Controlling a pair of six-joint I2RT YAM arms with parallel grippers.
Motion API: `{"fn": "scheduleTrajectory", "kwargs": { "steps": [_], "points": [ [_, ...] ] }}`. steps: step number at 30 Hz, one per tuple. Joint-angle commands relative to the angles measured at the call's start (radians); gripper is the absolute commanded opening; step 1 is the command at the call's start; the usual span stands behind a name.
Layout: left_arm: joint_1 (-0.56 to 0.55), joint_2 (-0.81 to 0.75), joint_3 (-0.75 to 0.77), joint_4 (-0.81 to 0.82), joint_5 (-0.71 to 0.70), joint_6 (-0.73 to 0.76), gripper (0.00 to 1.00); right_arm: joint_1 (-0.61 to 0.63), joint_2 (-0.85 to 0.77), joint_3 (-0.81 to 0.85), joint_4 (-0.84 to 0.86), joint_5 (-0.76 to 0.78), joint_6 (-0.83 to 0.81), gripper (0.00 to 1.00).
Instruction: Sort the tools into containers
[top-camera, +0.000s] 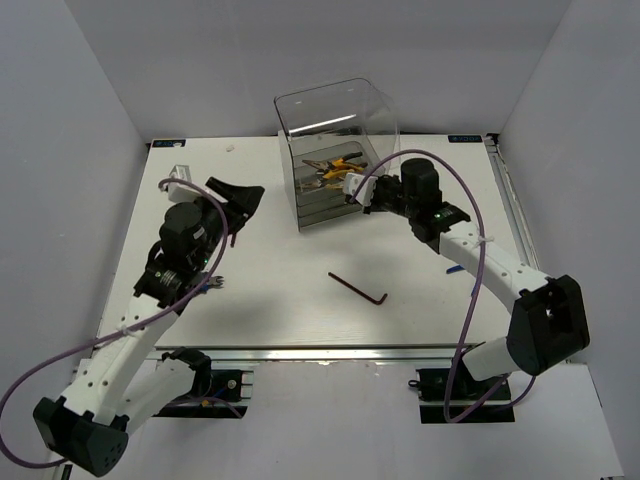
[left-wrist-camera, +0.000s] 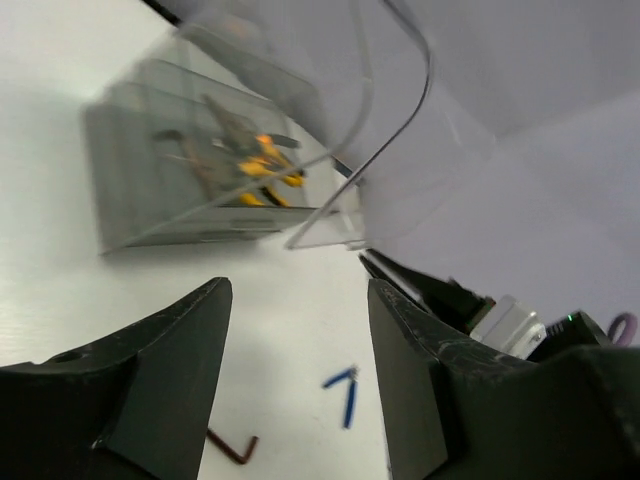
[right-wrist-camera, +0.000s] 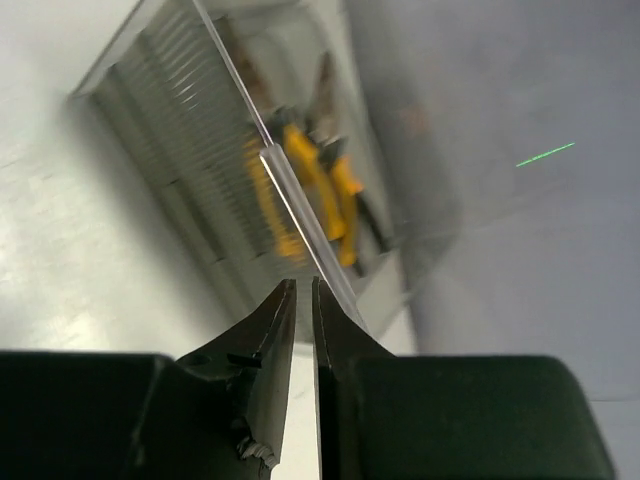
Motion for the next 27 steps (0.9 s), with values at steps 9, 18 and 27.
{"fn": "scheduleTrajectory", "kwargs": {
  "steps": [9, 18, 27],
  "points": [
    [0.0, 0.021, -0.066, -0.072, -0.089, 0.033, 0.67, -0.032, 0.091, -0.037, -0.058, -0.064, 0.306, 0.23],
    [-0.001, 0.033, -0.126, 0.032, -0.056, -0.005, 0.71, -0.127, 0.226, 0.036, -0.028, -0.327, 1.0, 0.64],
    [0.001, 0.012, -0.181, 0.108, -0.06, -0.062, 0.72, -0.216, 0.309, 0.006, 0.179, -0.258, 1.504, 0.66]
  ]
}}
